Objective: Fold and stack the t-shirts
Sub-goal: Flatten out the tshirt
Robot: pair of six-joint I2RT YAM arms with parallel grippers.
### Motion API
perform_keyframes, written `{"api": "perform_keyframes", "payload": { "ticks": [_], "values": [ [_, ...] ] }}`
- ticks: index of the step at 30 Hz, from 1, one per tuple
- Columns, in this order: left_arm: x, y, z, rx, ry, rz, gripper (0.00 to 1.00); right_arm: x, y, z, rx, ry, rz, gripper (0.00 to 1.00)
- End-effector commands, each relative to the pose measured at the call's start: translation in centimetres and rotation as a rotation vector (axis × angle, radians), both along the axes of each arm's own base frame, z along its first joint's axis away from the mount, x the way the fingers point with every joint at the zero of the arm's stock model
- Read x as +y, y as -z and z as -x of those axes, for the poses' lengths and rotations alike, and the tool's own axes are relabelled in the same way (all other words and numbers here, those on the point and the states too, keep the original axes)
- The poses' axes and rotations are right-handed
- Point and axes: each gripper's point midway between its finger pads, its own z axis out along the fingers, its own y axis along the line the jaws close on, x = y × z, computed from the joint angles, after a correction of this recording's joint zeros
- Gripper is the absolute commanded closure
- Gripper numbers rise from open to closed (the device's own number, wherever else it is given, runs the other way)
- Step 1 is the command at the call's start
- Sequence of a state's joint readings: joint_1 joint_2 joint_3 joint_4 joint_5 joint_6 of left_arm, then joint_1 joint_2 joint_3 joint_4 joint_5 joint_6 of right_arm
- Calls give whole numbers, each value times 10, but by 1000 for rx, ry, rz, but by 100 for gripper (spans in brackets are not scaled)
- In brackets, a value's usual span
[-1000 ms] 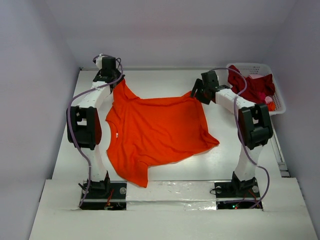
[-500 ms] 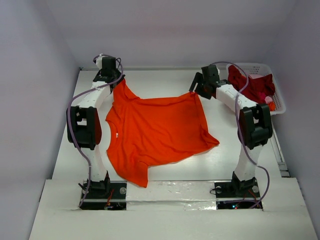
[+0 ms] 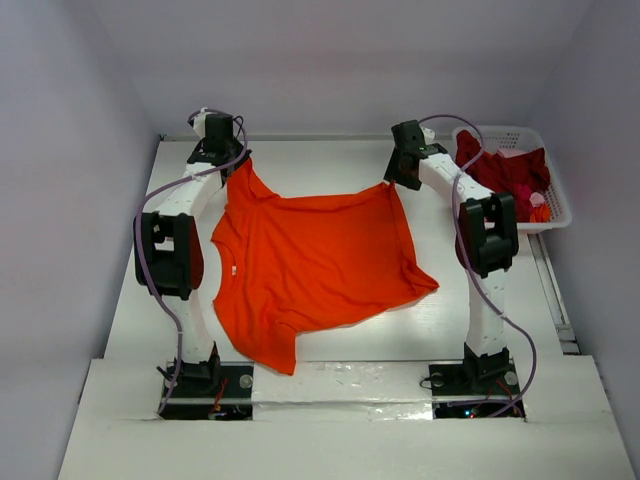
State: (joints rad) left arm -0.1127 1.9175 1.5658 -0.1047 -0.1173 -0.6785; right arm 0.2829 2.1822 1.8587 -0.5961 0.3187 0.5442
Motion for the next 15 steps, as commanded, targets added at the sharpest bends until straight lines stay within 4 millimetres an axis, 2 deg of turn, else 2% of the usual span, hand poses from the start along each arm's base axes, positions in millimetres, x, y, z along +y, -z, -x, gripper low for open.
{"api": "perform_keyframes", "payload": {
  "ticks": [1,6,7,11,15],
  "values": [
    [-2,-32,1,-65,5,-2,100,-4,-16,0,-16,8,22,43],
    [-2,-28,3,-57,4,-2,100,5,-22,-2,-28,-18,-17,43],
    [-1,-28,3,-56,3,-3,100,11,-23,-1,-27,-37,-23,43],
    [-2,-28,3,-57,7,0,100,18,-20,-3,-15,-63,-12,43],
    [-2,-30,4,-60,6,1,100,5,-17,-1,3,-37,123,43]
  ]
}}
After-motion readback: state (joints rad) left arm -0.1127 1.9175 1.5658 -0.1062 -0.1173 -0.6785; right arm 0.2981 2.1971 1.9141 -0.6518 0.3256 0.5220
